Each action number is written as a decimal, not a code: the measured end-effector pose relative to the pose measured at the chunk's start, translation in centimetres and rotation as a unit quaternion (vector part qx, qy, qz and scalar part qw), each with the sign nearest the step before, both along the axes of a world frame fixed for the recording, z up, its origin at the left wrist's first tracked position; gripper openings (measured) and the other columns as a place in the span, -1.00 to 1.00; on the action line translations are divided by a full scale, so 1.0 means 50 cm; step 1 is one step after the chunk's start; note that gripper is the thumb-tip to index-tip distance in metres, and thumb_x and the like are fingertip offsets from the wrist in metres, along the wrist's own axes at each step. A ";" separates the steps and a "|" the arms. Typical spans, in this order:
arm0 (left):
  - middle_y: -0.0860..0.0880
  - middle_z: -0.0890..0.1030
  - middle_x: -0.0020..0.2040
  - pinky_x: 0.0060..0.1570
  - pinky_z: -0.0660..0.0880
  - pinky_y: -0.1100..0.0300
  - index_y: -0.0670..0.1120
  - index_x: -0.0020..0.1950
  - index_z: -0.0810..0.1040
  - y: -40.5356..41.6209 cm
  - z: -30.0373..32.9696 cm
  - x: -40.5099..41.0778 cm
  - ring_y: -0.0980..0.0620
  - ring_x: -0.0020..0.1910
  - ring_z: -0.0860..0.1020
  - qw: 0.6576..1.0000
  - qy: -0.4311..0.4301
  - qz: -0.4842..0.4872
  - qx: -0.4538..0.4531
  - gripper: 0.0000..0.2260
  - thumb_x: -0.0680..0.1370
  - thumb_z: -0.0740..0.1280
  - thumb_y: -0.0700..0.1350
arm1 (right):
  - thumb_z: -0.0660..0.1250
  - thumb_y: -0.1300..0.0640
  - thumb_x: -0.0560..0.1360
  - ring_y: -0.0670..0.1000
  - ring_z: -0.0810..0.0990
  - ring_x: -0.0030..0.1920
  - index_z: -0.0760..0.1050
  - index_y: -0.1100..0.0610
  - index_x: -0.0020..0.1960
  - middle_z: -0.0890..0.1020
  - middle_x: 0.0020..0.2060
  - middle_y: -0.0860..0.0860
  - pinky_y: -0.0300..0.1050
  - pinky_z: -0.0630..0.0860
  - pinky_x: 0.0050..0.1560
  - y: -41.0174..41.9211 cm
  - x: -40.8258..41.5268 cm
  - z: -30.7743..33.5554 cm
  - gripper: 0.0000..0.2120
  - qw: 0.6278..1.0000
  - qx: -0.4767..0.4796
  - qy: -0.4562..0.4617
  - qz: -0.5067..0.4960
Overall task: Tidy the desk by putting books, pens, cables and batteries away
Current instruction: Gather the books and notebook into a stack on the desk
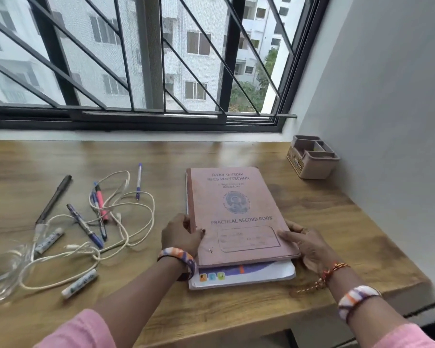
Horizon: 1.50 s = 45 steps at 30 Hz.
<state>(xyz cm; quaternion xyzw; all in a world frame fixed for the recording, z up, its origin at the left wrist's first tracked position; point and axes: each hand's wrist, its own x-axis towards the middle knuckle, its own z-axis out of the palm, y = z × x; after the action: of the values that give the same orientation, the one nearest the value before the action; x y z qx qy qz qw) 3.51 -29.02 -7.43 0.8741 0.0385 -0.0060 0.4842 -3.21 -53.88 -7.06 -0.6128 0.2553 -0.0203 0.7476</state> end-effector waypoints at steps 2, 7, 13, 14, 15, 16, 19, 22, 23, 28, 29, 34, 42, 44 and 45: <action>-0.09 0.63 -0.08 -0.10 0.42 0.24 -0.15 -0.06 0.55 0.001 -0.001 -0.002 -0.06 -0.08 0.56 1.000 -0.005 0.004 0.000 -0.84 0.41 0.44 -0.16 | 0.32 0.46 0.39 -0.03 0.66 -0.32 0.55 0.26 0.09 0.69 -0.26 0.08 -0.25 0.60 -0.30 -0.001 0.007 0.002 -0.70 1.000 -0.001 0.012 -0.003; -0.11 0.66 -0.03 -0.14 0.35 0.28 -0.15 0.04 0.62 0.000 0.009 -0.015 -0.05 -0.10 0.54 0.999 -0.008 0.005 0.033 -0.81 0.46 0.39 -0.13 | 0.31 0.47 0.41 -0.09 0.63 -0.42 0.51 0.29 0.17 0.68 -0.38 0.00 -0.30 0.57 -0.38 0.007 0.017 0.009 -0.65 1.000 -0.023 0.020 -0.002; -0.13 0.65 0.04 -0.11 0.31 0.28 -0.13 0.15 0.59 -0.005 0.016 -0.042 -0.08 -0.01 0.55 0.999 -0.022 0.010 0.025 -0.78 0.53 0.29 -0.14 | 0.32 0.34 0.47 -0.06 0.62 -0.17 0.48 0.24 0.23 0.64 -0.12 0.00 -0.32 0.59 -0.19 0.018 -0.021 0.006 -0.66 0.998 -0.055 -0.036 0.016; -0.12 0.64 0.06 -0.09 0.32 0.27 -0.10 0.19 0.57 -0.004 0.012 -0.050 -0.09 0.03 0.55 0.999 -0.035 0.012 0.013 -0.76 0.55 0.26 -0.14 | 0.33 0.34 0.46 -0.08 0.63 -0.15 0.47 0.22 0.25 0.65 -0.09 0.00 -0.30 0.59 -0.14 0.021 -0.032 0.004 -0.64 0.997 -0.042 -0.055 0.029; -0.10 0.64 0.09 -0.07 0.34 0.26 -0.06 0.22 0.56 -0.002 0.008 -0.061 -0.09 0.07 0.55 0.999 -0.048 0.010 0.004 -0.74 0.56 0.23 -0.14 | 0.33 0.36 0.45 -0.09 0.63 -0.12 0.45 0.20 0.27 0.64 -0.06 -0.01 -0.29 0.59 -0.09 0.022 -0.046 -0.001 -0.60 0.996 -0.027 -0.072 0.038; -0.08 0.63 0.12 -0.05 0.35 0.25 -0.03 0.24 0.54 0.001 0.005 -0.073 -0.08 0.10 0.54 0.998 -0.057 0.005 -0.003 -0.73 0.57 0.21 -0.13 | 0.33 0.39 0.43 -0.10 0.63 -0.08 0.41 0.18 0.30 0.63 -0.02 -0.01 -0.28 0.58 -0.05 0.024 -0.060 -0.003 -0.55 0.995 -0.015 -0.087 0.044; -0.04 0.61 0.17 -0.01 0.34 0.28 -0.01 0.27 0.52 0.019 -0.001 -0.104 -0.04 0.14 0.52 0.998 -0.061 -0.015 0.010 -0.72 0.58 0.22 -0.12 | 0.37 0.45 0.38 -0.06 0.57 0.05 0.38 0.12 0.29 0.58 0.06 -0.01 -0.23 0.51 0.13 0.034 -0.092 -0.015 -0.46 0.991 -0.079 -0.100 0.038; -0.03 0.60 0.19 0.05 0.36 0.28 -0.01 0.27 0.52 0.034 -0.006 -0.141 -0.01 0.16 0.52 0.997 -0.064 -0.023 0.023 -0.72 0.56 0.25 -0.12 | 0.43 0.38 0.37 -0.01 0.49 0.21 0.43 0.24 0.29 0.47 0.25 0.06 -0.05 0.41 0.30 0.046 -0.118 -0.033 -0.49 0.982 -0.164 -0.093 0.006; -0.02 0.60 0.18 0.08 0.36 0.26 -0.02 0.26 0.53 0.038 -0.008 -0.150 -0.01 0.17 0.52 0.998 -0.062 -0.019 0.016 -0.72 0.55 0.26 -0.13 | 0.44 0.34 0.37 0.02 0.47 0.25 0.47 0.24 0.25 0.44 0.28 0.07 -0.02 0.39 0.33 0.053 -0.123 -0.037 -0.54 0.978 -0.188 -0.087 -0.002; 0.02 0.64 -0.17 -0.22 0.47 0.40 -0.12 0.06 0.61 0.075 -0.006 -0.191 0.09 -0.21 0.54 0.990 0.061 -0.038 -0.118 -0.81 0.51 0.29 -0.30 | 0.37 0.29 0.42 0.11 0.42 0.29 0.57 0.16 0.08 0.49 0.23 0.14 -0.01 0.37 0.31 0.118 -0.171 -0.029 -0.75 0.872 -0.481 -0.082 -0.042; -0.01 0.61 -0.27 -0.36 0.46 0.36 -0.15 -0.05 0.62 0.082 0.007 -0.195 0.08 -0.31 0.50 0.980 0.110 -0.028 -0.165 -0.86 0.53 0.27 -0.30 | 0.38 0.30 0.41 0.13 0.44 0.26 0.58 0.16 0.07 0.51 0.21 0.15 0.01 0.41 0.27 0.136 -0.176 -0.020 -0.76 0.832 -0.542 -0.109 -0.038; 0.02 0.58 -0.23 -0.29 0.43 0.26 -0.09 -0.22 0.52 0.143 0.090 -0.183 0.12 -0.26 0.52 0.972 0.105 -0.035 -0.207 -0.79 0.57 0.22 -0.28 | 0.36 0.26 0.43 0.03 0.60 0.00 0.62 0.10 -0.05 0.63 0.00 0.01 -0.02 0.56 0.01 0.274 -0.114 0.056 -0.86 0.806 -0.542 -0.204 0.125; 0.11 0.66 -0.35 -0.33 0.50 0.32 -0.03 -0.20 0.59 0.429 0.164 -0.126 0.20 -0.31 0.60 0.978 0.010 0.033 -0.204 -0.79 0.55 0.26 -0.27 | 0.33 0.19 0.37 -0.08 0.64 -0.19 0.64 0.01 -0.15 0.68 -0.22 -0.06 -0.04 0.57 -0.11 0.597 0.046 0.124 -0.85 0.785 -0.438 -0.297 0.321; 0.09 0.66 -0.31 -0.30 0.50 0.30 -0.04 -0.22 0.59 0.525 0.171 -0.107 0.14 -0.27 0.59 0.975 0.011 0.076 -0.209 -0.78 0.55 0.26 -0.27 | 0.34 0.25 0.39 -0.12 0.63 -0.21 0.64 0.04 -0.14 0.67 -0.25 -0.10 -0.10 0.58 -0.10 0.682 0.091 0.132 -0.83 0.767 -0.426 -0.315 0.362; 0.06 0.65 -0.27 -0.29 0.49 0.29 -0.05 -0.21 0.59 0.580 0.173 -0.094 0.13 -0.26 0.58 0.973 0.009 0.100 -0.209 -0.78 0.55 0.25 -0.27 | 0.33 0.27 0.39 -0.14 0.62 -0.23 0.64 0.06 -0.13 0.65 -0.26 -0.12 -0.16 0.57 -0.11 0.728 0.115 0.137 -0.83 0.754 -0.424 -0.324 0.384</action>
<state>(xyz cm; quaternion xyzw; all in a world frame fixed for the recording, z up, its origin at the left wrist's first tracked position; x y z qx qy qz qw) -1.17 -0.04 1.20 0.7451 0.1279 0.0268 0.6541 2.52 -17.45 -0.20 -0.8701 -0.2934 -0.0346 0.3944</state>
